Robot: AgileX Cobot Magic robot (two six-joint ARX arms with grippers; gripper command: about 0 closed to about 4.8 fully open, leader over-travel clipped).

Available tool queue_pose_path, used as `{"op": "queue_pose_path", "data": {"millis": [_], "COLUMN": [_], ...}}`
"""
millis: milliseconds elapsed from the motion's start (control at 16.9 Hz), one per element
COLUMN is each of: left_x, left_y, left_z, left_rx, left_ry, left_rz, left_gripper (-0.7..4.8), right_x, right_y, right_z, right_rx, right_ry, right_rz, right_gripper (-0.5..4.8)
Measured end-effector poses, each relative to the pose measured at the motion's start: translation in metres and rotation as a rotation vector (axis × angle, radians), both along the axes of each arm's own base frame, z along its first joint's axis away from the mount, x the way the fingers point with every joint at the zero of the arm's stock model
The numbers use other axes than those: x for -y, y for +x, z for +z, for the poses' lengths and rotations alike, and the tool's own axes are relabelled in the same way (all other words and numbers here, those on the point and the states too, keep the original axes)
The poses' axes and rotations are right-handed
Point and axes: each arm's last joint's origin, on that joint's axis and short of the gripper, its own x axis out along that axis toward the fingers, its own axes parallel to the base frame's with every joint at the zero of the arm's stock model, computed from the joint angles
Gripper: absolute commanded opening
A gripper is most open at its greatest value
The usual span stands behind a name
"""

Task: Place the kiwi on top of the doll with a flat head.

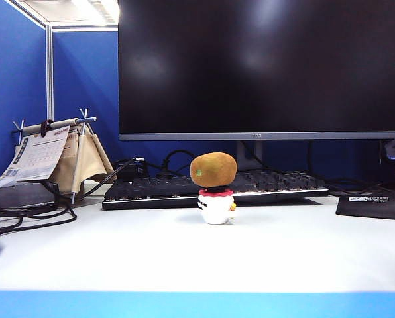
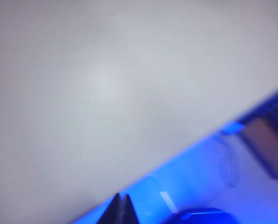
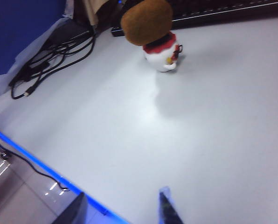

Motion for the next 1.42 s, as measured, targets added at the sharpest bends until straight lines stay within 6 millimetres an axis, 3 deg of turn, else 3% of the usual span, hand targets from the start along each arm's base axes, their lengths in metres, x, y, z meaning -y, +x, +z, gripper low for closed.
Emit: {"op": "queue_pose_path", "data": {"millis": [59, 236, 1418], "left_x": [-0.0022, -0.0038, -0.0043], "left_y": [0.0007, 0.0045, 0.0023], "left_z": [-0.0019, 0.0022, -0.0034], "left_rx": [0.01, 0.072, 0.012], "left_ry": [0.033, 0.039, -0.005], "left_rz": [0.067, 0.186, 0.192], "left_gripper": [-0.05, -0.05, -0.04], "right_x": [0.0003, 0.0004, 0.0009], "right_y": [0.0002, 0.0003, 0.0007], "right_z": [-0.0001, -0.0001, -0.0002], "right_rx": [0.001, 0.002, 0.016], "right_ry": [-0.003, -0.005, -0.024], "right_rz": [-0.01, -0.012, -0.027], "right_gripper": [1.95, -0.02, -0.01]}}
